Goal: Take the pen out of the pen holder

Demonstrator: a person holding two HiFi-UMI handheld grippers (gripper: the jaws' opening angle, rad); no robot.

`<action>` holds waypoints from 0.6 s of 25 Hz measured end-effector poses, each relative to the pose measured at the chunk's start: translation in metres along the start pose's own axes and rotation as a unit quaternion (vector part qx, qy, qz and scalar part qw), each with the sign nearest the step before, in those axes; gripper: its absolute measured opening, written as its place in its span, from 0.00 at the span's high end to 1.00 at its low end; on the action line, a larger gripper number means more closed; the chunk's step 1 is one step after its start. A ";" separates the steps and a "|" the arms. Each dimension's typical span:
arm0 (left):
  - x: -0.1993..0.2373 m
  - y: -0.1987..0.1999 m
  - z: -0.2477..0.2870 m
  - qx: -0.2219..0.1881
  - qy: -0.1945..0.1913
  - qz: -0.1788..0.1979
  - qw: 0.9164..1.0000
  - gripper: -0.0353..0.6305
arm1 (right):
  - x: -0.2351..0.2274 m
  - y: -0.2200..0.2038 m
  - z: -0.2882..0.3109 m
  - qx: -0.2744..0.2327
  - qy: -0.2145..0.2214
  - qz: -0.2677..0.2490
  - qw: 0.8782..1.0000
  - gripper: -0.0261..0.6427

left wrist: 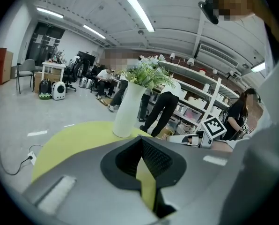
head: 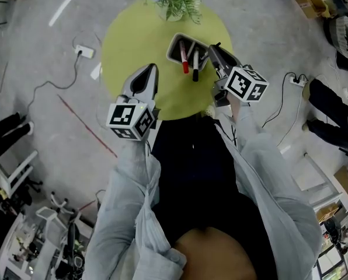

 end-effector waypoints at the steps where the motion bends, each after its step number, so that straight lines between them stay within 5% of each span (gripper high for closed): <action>1: -0.002 0.001 -0.002 -0.002 0.000 0.000 1.000 0.92 | 0.001 0.001 -0.002 -0.003 0.001 -0.002 1.000 0.90; 15: -0.020 -0.003 -0.023 -0.023 -0.002 0.013 1.000 0.92 | 0.020 0.022 -0.028 -0.055 0.011 -0.056 0.997 0.90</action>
Point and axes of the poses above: the fingertips, and each gripper's own axes: z forward along the fingers, x to its left, y out of its top, the point moved 8 cm from there along -z, backward along the fingers, and after that the axes turned 2 degrees about -z, right-handed, at the moved point
